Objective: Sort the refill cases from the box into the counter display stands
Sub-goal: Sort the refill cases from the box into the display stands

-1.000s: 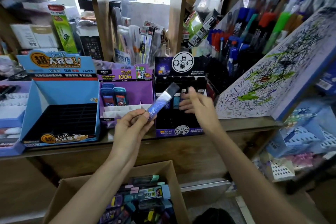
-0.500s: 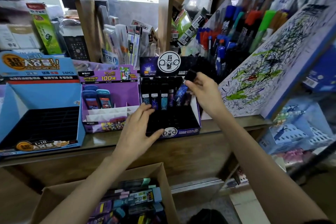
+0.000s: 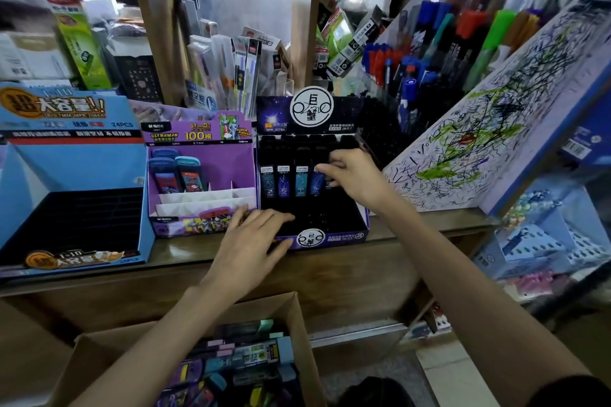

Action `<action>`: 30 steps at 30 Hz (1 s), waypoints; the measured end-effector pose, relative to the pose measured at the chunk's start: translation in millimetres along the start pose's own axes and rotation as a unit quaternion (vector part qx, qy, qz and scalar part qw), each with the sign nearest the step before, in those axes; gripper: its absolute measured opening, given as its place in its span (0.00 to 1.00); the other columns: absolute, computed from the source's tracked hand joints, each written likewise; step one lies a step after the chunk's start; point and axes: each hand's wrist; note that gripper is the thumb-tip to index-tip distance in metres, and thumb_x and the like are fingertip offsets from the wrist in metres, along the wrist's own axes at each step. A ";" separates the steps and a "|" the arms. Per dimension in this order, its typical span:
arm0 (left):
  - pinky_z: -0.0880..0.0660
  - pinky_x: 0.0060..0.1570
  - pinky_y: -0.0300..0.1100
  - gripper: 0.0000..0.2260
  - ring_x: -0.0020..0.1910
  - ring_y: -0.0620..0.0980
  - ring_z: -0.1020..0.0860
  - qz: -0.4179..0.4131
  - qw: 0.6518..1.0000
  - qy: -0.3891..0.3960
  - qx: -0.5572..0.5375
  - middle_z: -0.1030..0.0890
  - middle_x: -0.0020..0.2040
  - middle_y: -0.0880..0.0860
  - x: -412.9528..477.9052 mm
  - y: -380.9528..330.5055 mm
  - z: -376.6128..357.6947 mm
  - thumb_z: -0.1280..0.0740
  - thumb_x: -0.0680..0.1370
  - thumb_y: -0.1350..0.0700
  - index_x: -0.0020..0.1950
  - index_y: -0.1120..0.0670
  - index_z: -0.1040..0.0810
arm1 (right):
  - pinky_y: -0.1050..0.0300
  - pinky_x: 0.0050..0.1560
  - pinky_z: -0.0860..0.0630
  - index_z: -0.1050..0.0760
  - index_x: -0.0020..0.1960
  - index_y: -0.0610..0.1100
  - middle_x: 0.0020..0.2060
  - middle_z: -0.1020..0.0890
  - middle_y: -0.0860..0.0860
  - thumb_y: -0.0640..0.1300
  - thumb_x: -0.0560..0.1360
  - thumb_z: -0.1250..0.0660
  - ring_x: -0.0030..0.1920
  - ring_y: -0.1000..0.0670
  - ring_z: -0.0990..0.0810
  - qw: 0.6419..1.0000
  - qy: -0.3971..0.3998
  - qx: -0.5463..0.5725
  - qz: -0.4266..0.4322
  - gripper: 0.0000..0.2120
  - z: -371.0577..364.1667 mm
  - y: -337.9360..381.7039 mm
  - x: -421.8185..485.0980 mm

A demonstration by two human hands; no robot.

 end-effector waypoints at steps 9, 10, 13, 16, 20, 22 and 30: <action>0.40 0.66 0.45 0.13 0.64 0.50 0.29 -0.015 0.999 -0.006 -0.039 0.23 0.61 0.51 -13.7 -5.3 15.4 0.33 0.77 0.57 0.62 0.54 0.24 | 0.55 0.37 0.19 0.22 0.38 0.32 0.33 0.18 0.42 0.48 0.76 0.33 0.32 0.47 0.18 0.988 -0.033 -0.134 -0.062 0.18 -3.9 17.7 3.7; 0.37 0.64 0.45 0.12 0.62 0.51 0.27 -0.017 0.999 -0.011 -0.049 0.23 0.59 0.52 -21.6 -4.4 18.8 0.33 0.76 0.58 0.60 0.55 0.23 | 0.53 0.39 0.19 0.21 0.39 0.33 0.33 0.18 0.43 0.48 0.76 0.33 0.33 0.48 0.18 0.987 -0.034 -0.143 -0.063 0.18 -3.6 18.6 0.6; 0.28 0.57 0.46 0.11 0.58 0.48 0.25 0.007 0.995 0.006 -0.099 0.24 0.57 0.49 -55.0 3.4 24.6 0.34 0.77 0.58 0.60 0.55 0.23 | 0.54 0.45 0.21 0.19 0.47 0.40 0.39 0.17 0.47 0.49 0.77 0.34 0.40 0.50 0.19 0.975 -0.095 -0.201 -0.027 0.12 -3.8 21.4 -20.9; 0.26 0.54 0.46 0.11 0.55 0.47 0.24 0.052 0.989 0.056 -0.127 0.25 0.56 0.47 -99.1 13.0 17.5 0.35 0.78 0.57 0.59 0.54 0.24 | 0.61 0.45 0.23 0.20 0.54 0.42 0.44 0.17 0.50 0.45 0.77 0.34 0.42 0.56 0.21 0.971 -0.156 -0.176 0.044 0.10 -14.2 25.8 -61.9; 0.30 0.48 0.36 0.10 0.50 0.44 0.25 0.141 0.968 0.141 -0.155 0.28 0.53 0.44 -162.4 26.3 -10.1 0.35 0.78 0.56 0.59 0.52 0.25 | 0.73 0.46 0.28 0.20 0.53 0.43 0.43 0.19 0.55 0.42 0.77 0.34 0.43 0.66 0.23 0.997 -0.043 -0.031 0.051 0.07 -50.3 21.2 -127.0; 0.30 0.50 0.37 0.11 0.52 0.47 0.24 0.194 0.953 0.169 -0.159 0.27 0.54 0.49 -191.4 34.3 -23.8 0.34 0.78 0.59 0.59 0.55 0.24 | 0.76 0.45 0.30 0.19 0.51 0.44 0.42 0.19 0.59 0.41 0.76 0.34 0.42 0.67 0.23 0.999 0.041 -0.014 -0.001 0.06 -78.1 7.5 -152.5; 0.30 0.57 0.47 0.11 0.56 0.60 0.25 0.285 0.923 0.224 -0.131 0.23 0.55 0.59 -279.4 62.7 -58.2 0.29 0.74 0.61 0.55 0.60 0.21 | 0.54 0.53 0.26 0.25 0.61 0.42 0.56 0.20 0.46 0.46 0.78 0.37 0.55 0.47 0.22 0.928 0.284 -0.130 -0.201 0.13 -222.1 -62.7 -225.2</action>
Point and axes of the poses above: each hand's wrist, its own x-axis towards the middle knuckle, its own z-axis out of the back of the hand, y = z × x
